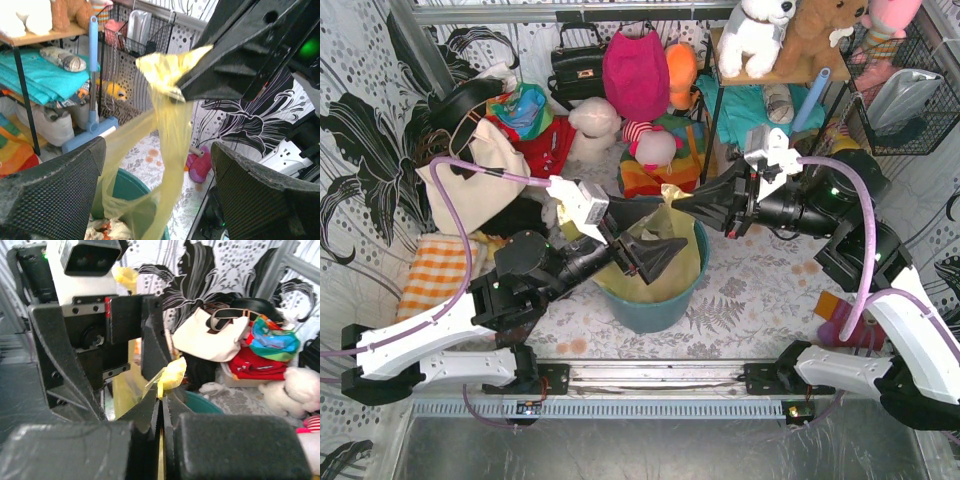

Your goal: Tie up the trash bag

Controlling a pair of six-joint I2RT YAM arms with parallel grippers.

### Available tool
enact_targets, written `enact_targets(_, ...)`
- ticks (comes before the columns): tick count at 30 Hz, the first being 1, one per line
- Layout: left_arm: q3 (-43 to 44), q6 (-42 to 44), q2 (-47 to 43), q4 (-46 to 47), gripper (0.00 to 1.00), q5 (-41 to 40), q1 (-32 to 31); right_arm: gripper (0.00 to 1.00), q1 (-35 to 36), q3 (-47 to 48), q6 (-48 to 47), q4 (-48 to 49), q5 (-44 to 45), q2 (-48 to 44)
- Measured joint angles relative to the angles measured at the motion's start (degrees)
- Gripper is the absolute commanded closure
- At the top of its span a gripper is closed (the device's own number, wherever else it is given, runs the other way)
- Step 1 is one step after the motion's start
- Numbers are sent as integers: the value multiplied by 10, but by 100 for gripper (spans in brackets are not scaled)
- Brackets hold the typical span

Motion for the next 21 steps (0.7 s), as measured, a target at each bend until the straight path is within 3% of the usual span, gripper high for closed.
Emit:
enact_targets(6,0,25,5,33,6,35,0,100,0,-10,9,1,-69,0)
enact_targets(14,0,35,28,39,21,101,0,100,0,-12,31,20,-137,9)
enact_targets(17,0,36,25,39,29,119,0,100,0,-12,37,22,-156,15)
enact_targets(21,-1,41,12,40,48,148,0,100,0,-12,39,22,-168,19)
